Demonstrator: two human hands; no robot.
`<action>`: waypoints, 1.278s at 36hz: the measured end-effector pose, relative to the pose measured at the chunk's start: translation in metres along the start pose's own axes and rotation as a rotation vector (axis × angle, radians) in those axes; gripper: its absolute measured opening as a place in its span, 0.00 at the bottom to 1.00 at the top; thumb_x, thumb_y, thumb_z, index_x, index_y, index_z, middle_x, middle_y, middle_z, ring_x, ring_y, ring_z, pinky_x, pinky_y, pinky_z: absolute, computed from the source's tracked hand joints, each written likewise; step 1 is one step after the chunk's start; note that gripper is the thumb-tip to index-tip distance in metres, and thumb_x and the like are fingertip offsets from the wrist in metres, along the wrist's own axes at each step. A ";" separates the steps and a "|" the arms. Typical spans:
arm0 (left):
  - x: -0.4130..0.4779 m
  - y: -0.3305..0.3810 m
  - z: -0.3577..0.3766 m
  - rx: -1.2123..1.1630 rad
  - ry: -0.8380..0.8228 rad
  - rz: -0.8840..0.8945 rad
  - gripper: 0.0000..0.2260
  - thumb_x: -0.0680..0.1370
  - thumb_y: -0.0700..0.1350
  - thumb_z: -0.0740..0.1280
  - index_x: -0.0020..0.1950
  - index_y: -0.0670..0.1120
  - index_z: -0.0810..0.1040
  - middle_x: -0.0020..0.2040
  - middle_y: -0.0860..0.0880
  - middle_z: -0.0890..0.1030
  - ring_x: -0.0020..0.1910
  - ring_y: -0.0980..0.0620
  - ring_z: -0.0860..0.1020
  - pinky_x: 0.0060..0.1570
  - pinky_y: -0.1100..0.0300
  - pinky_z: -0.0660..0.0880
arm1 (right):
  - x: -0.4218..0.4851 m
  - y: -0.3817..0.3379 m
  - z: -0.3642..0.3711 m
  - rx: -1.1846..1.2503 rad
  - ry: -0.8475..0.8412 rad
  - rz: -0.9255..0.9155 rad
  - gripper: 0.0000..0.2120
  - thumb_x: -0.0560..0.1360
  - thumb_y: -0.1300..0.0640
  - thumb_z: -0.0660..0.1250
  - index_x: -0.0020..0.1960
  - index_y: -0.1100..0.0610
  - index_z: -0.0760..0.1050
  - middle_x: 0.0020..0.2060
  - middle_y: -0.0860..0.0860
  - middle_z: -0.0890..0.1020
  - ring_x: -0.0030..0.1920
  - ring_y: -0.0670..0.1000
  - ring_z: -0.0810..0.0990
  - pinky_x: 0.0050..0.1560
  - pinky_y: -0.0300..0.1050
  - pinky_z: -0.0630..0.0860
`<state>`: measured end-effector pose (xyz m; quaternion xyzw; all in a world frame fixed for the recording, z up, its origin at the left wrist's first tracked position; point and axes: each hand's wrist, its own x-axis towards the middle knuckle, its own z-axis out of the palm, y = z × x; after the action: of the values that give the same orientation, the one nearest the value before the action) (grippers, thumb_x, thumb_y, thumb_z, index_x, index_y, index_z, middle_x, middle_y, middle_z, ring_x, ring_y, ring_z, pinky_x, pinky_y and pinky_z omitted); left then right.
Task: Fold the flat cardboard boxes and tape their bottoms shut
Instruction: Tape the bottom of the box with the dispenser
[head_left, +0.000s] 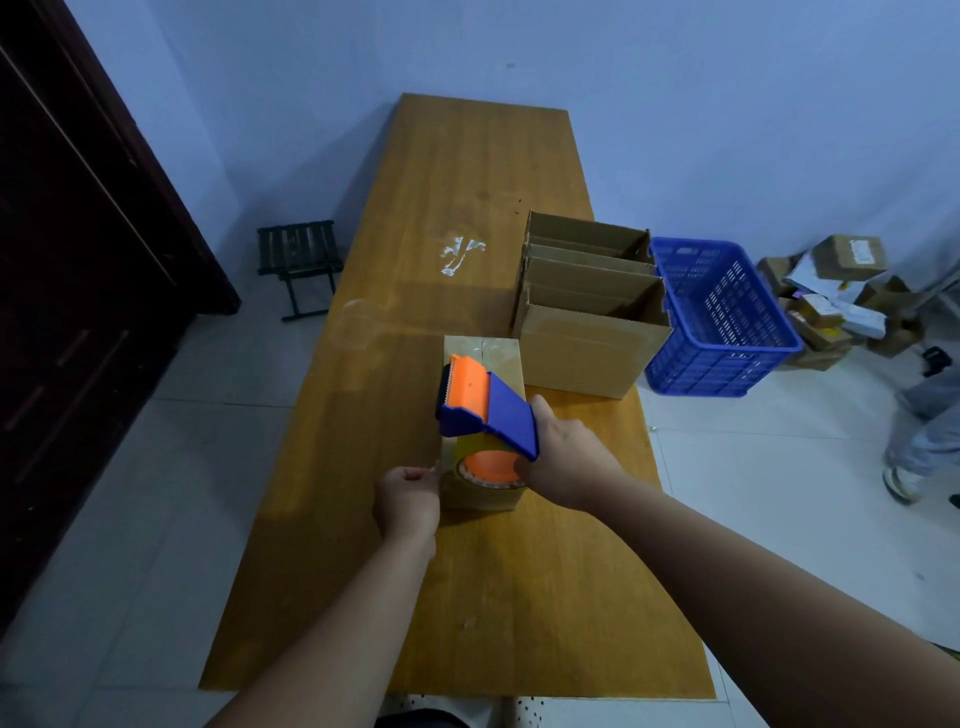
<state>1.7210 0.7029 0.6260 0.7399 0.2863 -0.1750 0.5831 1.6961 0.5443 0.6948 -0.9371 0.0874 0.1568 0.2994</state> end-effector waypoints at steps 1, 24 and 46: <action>0.001 0.000 0.001 -0.027 -0.010 -0.034 0.05 0.78 0.44 0.66 0.51 0.43 0.77 0.47 0.46 0.79 0.44 0.50 0.75 0.41 0.57 0.72 | 0.000 0.000 0.000 -0.003 0.003 -0.001 0.20 0.75 0.55 0.67 0.61 0.50 0.61 0.41 0.48 0.77 0.40 0.46 0.79 0.39 0.42 0.80; -0.015 -0.036 -0.011 0.364 -0.121 0.351 0.19 0.81 0.39 0.58 0.70 0.54 0.70 0.59 0.50 0.80 0.48 0.48 0.80 0.45 0.55 0.78 | 0.006 0.011 0.006 -0.020 0.046 -0.064 0.19 0.75 0.50 0.68 0.60 0.51 0.62 0.43 0.48 0.78 0.41 0.45 0.79 0.40 0.43 0.81; 0.016 0.000 -0.001 0.237 -0.377 0.154 0.30 0.78 0.63 0.45 0.76 0.48 0.57 0.73 0.44 0.65 0.71 0.43 0.64 0.68 0.47 0.61 | -0.003 0.026 0.014 0.043 0.089 -0.153 0.24 0.74 0.43 0.67 0.63 0.52 0.63 0.47 0.45 0.78 0.43 0.43 0.78 0.42 0.39 0.79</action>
<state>1.7339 0.7073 0.6168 0.7771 0.0925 -0.2975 0.5468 1.6831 0.5320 0.6707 -0.9405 0.0320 0.0896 0.3261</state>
